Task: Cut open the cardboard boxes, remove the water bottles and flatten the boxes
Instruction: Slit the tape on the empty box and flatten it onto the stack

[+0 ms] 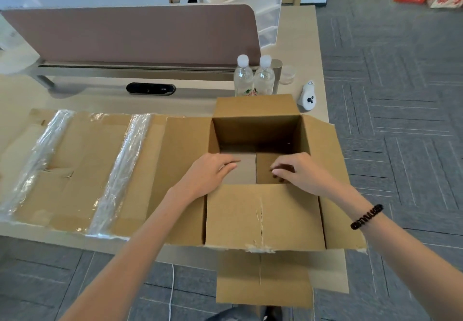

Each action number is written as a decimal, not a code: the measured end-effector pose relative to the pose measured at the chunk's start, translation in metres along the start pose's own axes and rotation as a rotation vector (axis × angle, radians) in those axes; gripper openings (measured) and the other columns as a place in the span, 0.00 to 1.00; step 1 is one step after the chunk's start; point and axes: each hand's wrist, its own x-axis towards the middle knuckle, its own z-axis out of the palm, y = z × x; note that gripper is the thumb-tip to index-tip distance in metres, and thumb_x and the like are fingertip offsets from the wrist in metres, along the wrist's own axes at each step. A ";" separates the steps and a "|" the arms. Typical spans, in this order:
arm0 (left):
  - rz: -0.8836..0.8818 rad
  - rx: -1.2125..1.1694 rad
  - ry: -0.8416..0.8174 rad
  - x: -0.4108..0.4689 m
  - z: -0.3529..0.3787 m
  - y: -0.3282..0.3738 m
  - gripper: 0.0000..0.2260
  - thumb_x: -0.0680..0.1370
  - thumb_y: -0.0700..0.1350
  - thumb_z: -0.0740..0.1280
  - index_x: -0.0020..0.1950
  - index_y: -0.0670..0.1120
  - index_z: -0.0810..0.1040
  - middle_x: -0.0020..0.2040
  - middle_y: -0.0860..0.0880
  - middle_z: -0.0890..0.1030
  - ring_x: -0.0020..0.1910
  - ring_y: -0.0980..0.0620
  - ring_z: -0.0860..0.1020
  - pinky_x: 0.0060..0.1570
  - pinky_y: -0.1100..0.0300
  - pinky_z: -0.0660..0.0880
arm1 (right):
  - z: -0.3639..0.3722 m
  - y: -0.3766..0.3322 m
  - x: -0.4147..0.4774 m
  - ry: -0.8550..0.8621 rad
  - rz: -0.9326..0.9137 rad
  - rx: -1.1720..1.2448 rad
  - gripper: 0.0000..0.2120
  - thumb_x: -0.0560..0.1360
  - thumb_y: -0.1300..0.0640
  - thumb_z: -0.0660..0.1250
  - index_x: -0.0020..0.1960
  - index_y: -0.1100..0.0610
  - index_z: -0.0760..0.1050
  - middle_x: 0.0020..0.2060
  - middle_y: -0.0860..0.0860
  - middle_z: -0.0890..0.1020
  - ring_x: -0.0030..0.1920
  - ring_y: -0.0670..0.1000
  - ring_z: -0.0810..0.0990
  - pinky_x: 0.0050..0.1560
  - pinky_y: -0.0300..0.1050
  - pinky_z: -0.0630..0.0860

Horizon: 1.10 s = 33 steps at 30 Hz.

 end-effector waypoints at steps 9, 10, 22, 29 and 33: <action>-0.110 -0.317 -0.052 -0.049 -0.013 0.033 0.13 0.84 0.49 0.58 0.57 0.49 0.82 0.48 0.56 0.83 0.47 0.62 0.78 0.46 0.67 0.71 | -0.016 -0.043 -0.043 0.037 0.071 0.174 0.08 0.78 0.51 0.65 0.46 0.51 0.82 0.40 0.46 0.83 0.43 0.44 0.80 0.45 0.41 0.76; -0.107 -0.338 -0.043 -0.054 -0.017 0.036 0.13 0.84 0.48 0.58 0.57 0.49 0.82 0.47 0.56 0.82 0.45 0.63 0.78 0.43 0.70 0.69 | -0.021 -0.050 -0.047 0.046 0.072 0.184 0.09 0.78 0.51 0.66 0.47 0.53 0.83 0.40 0.47 0.83 0.43 0.45 0.80 0.45 0.43 0.76; -0.093 -0.544 -0.206 -0.125 -0.037 0.061 0.13 0.78 0.54 0.65 0.59 0.51 0.82 0.45 0.52 0.86 0.46 0.55 0.83 0.52 0.63 0.78 | -0.039 -0.089 -0.111 -0.370 0.040 0.335 0.07 0.74 0.61 0.72 0.52 0.57 0.81 0.45 0.50 0.86 0.44 0.46 0.84 0.41 0.37 0.79; -0.115 -0.342 -0.238 -0.146 0.005 0.054 0.16 0.76 0.49 0.72 0.64 0.54 0.79 0.60 0.58 0.79 0.60 0.60 0.76 0.66 0.57 0.71 | 0.005 -0.063 -0.124 -0.337 0.112 0.161 0.23 0.68 0.51 0.77 0.60 0.50 0.76 0.54 0.42 0.78 0.54 0.41 0.76 0.56 0.35 0.72; -0.131 -0.190 -0.232 -0.154 0.021 0.057 0.22 0.76 0.53 0.72 0.70 0.54 0.74 0.66 0.57 0.76 0.63 0.58 0.74 0.66 0.60 0.67 | 0.025 -0.053 -0.129 -0.401 0.138 0.041 0.28 0.70 0.48 0.75 0.67 0.50 0.70 0.61 0.44 0.74 0.61 0.45 0.71 0.60 0.39 0.67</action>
